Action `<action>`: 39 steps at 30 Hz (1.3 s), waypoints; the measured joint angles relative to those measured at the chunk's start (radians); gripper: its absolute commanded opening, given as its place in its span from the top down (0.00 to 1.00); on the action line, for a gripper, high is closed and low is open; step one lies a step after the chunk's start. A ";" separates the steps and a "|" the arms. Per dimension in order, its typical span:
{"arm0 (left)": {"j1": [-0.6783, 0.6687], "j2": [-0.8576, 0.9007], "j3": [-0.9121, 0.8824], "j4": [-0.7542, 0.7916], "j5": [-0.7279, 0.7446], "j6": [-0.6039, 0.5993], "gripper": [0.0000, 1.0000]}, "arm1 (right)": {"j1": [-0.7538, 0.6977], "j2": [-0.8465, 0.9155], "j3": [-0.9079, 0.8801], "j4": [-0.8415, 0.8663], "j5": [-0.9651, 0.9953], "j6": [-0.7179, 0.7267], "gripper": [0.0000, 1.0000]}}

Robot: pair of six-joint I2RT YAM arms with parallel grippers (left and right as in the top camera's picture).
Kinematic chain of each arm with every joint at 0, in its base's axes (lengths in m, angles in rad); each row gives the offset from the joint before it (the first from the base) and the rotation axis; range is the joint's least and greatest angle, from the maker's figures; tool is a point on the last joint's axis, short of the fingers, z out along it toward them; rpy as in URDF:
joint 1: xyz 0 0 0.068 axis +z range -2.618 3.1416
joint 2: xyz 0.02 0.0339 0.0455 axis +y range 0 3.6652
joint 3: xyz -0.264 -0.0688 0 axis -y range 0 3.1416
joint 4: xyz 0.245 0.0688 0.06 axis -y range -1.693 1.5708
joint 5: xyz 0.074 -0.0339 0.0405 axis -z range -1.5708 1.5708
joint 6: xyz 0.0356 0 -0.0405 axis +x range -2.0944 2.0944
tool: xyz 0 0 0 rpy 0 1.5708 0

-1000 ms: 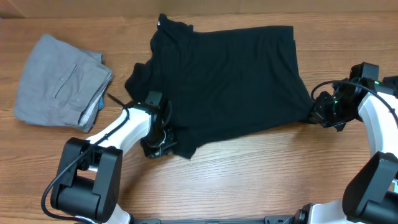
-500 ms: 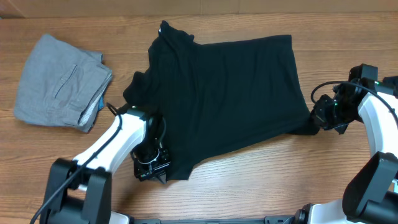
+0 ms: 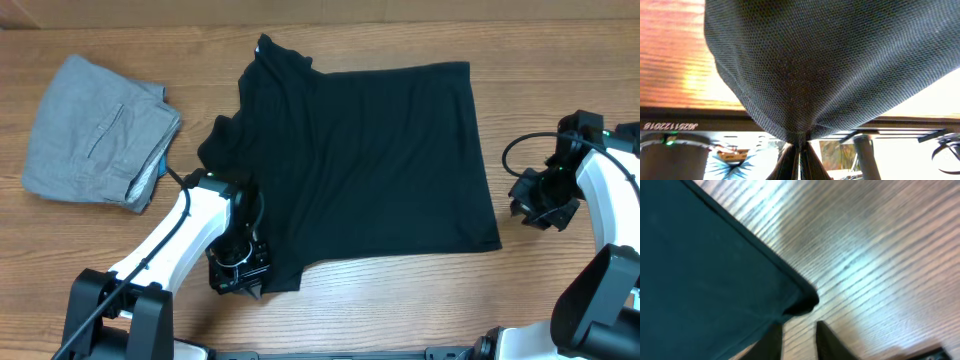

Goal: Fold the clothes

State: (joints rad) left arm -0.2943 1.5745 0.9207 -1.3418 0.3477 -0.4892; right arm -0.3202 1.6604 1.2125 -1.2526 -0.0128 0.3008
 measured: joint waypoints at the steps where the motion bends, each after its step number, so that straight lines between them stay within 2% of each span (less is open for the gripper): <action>1: 0.000 0.000 0.000 -0.004 -0.007 0.002 0.96 | 0.000 0.000 0.000 0.009 -0.007 0.002 0.65; 2: 0.000 0.000 0.000 -0.006 -0.012 0.003 0.95 | 0.000 0.000 0.000 0.016 -0.015 0.000 0.62; 4: 0.000 0.000 0.000 -0.004 -0.022 0.007 0.83 | 0.000 0.000 -0.006 0.064 -0.042 -0.008 0.62; 7: 0.000 0.000 0.000 -0.003 -0.036 0.021 0.80 | 0.000 0.000 -0.040 0.182 -0.121 -0.039 0.62; 11: 0.000 0.000 0.000 0.007 -0.045 0.031 0.82 | 0.004 0.000 -0.104 0.318 -0.251 -0.079 0.65; 13: 0.000 0.000 0.000 0.017 -0.040 0.057 0.86 | 0.014 0.000 -0.134 0.373 -0.296 -0.091 0.65; 18: 0.000 -0.010 0.068 0.008 -0.031 0.112 0.82 | 0.048 0.000 -0.153 0.407 -0.367 -0.105 0.67; 20: 0.007 -0.029 0.148 0.023 -0.053 0.122 0.71 | 0.060 0.000 -0.154 0.415 -0.384 -0.112 0.68; 22: 0.024 -0.046 0.236 0.066 -0.082 0.132 0.50 | 0.067 0.000 -0.154 0.420 -0.404 -0.121 0.68; 24: 0.047 -0.058 0.323 0.145 -0.102 0.139 0.39 | 0.071 0.000 -0.154 0.423 -0.430 -0.127 0.69; 27: 0.075 -0.068 0.411 0.230 -0.114 0.158 0.44 | 0.078 0.000 -0.154 0.423 -0.469 -0.137 0.69; 28: 0.080 -0.070 0.423 0.261 -0.122 0.173 0.39 | 0.079 0.000 -0.154 0.423 -0.484 -0.138 0.69; 30: 0.084 -0.073 0.432 0.330 -0.167 0.211 0.20 | 0.080 0.000 -0.154 0.423 -0.509 -0.141 0.68; 31: 0.085 -0.072 0.433 0.360 -0.198 0.222 0.25 | 0.080 -0.002 -0.154 0.424 -0.520 -0.141 0.68; 34: 0.098 -0.043 0.433 0.428 -0.264 0.249 0.69 | 0.080 -0.018 -0.154 0.426 -0.540 -0.142 0.68; 35: 0.106 -0.020 0.435 0.452 -0.279 0.259 0.74 | 0.081 -0.030 -0.154 0.425 -0.546 -0.143 0.68; 36: 0.115 0.011 0.435 0.478 -0.291 0.269 0.70 | 0.081 -0.044 -0.154 0.425 -0.551 -0.144 0.68; 37: 0.130 0.066 0.436 0.516 -0.303 0.281 0.42 | 0.084 -0.069 -0.154 0.423 -0.557 -0.144 0.68; 38: 0.134 0.080 0.436 0.526 -0.306 0.283 0.32 | 0.085 -0.076 -0.154 0.423 -0.558 -0.144 0.67; 39: 0.144 0.122 0.436 0.558 -0.312 0.288 0.27 | 0.090 -0.092 -0.154 0.422 -0.560 -0.144 0.67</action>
State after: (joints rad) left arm -0.1505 1.6970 1.3563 -0.7834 0.0353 -0.2016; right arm -0.2302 1.5681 1.0580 -0.8303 -0.5728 0.1566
